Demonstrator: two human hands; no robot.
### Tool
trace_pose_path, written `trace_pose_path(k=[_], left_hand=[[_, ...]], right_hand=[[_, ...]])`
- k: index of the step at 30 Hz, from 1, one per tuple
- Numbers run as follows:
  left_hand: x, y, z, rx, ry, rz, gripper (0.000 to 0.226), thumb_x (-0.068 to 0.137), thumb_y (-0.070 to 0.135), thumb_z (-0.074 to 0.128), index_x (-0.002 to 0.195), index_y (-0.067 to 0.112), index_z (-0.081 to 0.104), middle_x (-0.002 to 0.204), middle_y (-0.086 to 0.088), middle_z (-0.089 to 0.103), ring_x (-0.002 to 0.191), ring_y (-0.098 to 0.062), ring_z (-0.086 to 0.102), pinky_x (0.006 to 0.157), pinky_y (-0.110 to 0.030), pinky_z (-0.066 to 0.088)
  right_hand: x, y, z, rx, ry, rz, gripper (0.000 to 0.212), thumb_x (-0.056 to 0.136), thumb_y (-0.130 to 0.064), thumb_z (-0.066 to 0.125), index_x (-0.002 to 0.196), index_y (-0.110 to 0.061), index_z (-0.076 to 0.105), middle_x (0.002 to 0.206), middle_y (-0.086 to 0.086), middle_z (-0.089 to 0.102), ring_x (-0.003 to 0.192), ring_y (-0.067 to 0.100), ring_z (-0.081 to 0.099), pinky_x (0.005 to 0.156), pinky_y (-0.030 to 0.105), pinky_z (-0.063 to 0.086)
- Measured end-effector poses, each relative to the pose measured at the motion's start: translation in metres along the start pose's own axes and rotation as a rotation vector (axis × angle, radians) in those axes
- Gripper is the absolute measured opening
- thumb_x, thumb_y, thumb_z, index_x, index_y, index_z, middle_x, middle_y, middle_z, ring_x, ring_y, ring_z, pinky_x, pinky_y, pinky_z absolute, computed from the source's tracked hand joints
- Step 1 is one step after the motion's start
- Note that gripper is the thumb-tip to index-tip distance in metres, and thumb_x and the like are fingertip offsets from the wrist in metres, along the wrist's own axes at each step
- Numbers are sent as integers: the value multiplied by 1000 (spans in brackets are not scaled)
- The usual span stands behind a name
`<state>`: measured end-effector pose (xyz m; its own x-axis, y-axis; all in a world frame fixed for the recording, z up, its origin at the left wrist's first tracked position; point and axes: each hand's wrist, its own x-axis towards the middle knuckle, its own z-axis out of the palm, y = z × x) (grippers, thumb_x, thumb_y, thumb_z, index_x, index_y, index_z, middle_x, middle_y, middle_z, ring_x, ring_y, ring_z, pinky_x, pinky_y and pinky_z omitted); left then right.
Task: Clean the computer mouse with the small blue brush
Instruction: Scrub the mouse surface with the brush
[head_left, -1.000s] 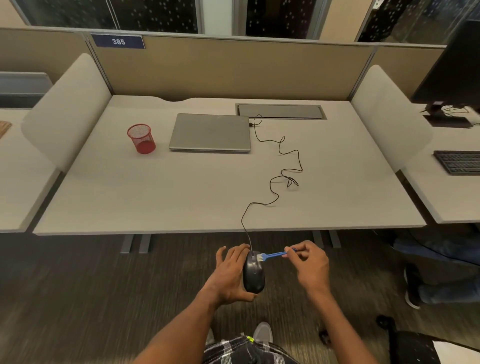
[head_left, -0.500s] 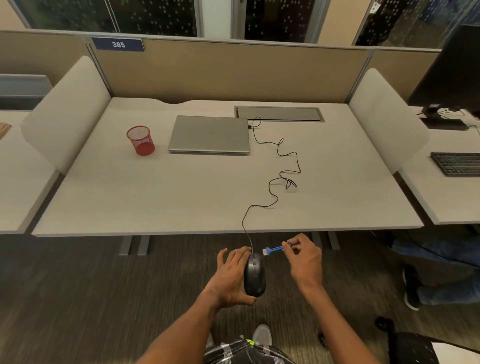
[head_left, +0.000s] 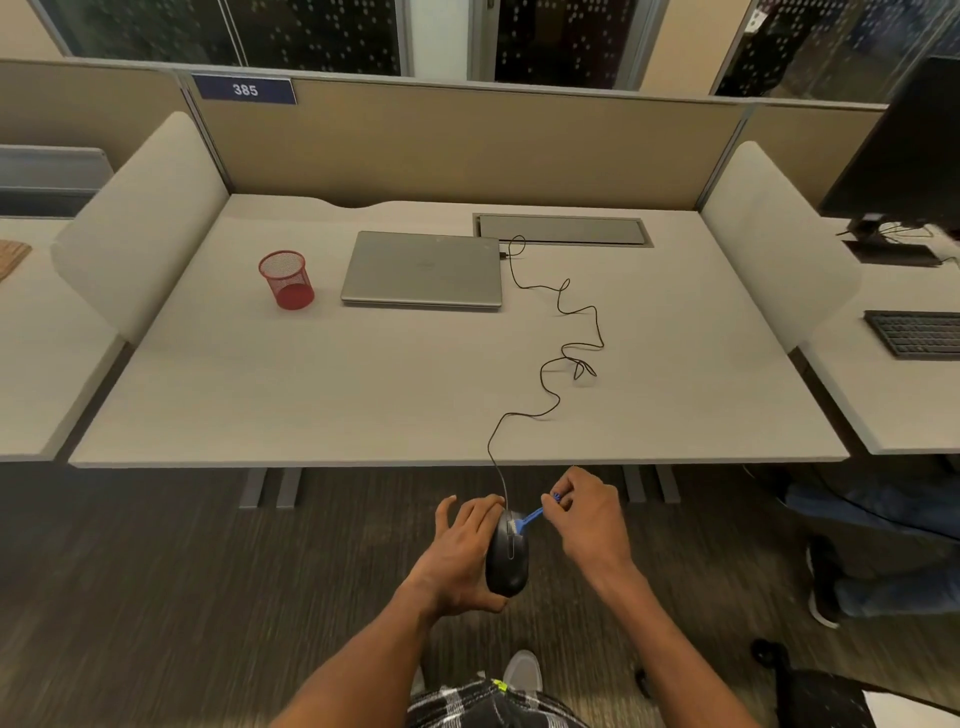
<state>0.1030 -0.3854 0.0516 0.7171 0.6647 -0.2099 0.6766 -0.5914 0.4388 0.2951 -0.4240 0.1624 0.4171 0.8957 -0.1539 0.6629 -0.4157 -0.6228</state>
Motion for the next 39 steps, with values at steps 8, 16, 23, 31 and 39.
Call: trace_pose_path(k=[8,16,23,31,39], left_hand=[[4,2,1,-15,10,-6,125,72,75,74,165,18,13,170,-1,20,159,-21,14,128,-62,-9],[6,1,2,-22,28,-36,126,70,76,73,164,18,13,169,-1,21,159,-21,14,128,-61,-8],[5,-3,2,-32,41,-79,127,69,76,73,164,18,12,170,-1,21,160,-21,13,128,-60,-8],[7,-2,-1,-16,33,-36,126,70,75,73,164,17,13,170,-2,21,160,-21,13,128,-59,-9],[8,-5,-2,-39,29,-36,125,71,75,75,164,20,13,169,-1,20,159,-20,14,128,-60,-9]], right_hand=[[4,-15,0,-29,48,-29,11,95,-18,72,92,-18,62,77,-6,62,68,3,62,56,13,46],[0,-17,0,-63,-9,-33,9,96,-20,70,94,-19,62,82,-4,65,72,5,64,60,15,50],[-9,-13,5,-107,-89,-62,12,96,-21,70,90,-20,60,79,-5,64,70,8,64,63,22,57],[1,-16,15,-27,-11,-78,11,97,-22,69,91,-21,59,78,-8,62,69,3,63,58,15,50],[9,2,9,101,27,-39,14,92,-22,75,87,-22,63,78,-9,67,73,4,67,61,16,53]])
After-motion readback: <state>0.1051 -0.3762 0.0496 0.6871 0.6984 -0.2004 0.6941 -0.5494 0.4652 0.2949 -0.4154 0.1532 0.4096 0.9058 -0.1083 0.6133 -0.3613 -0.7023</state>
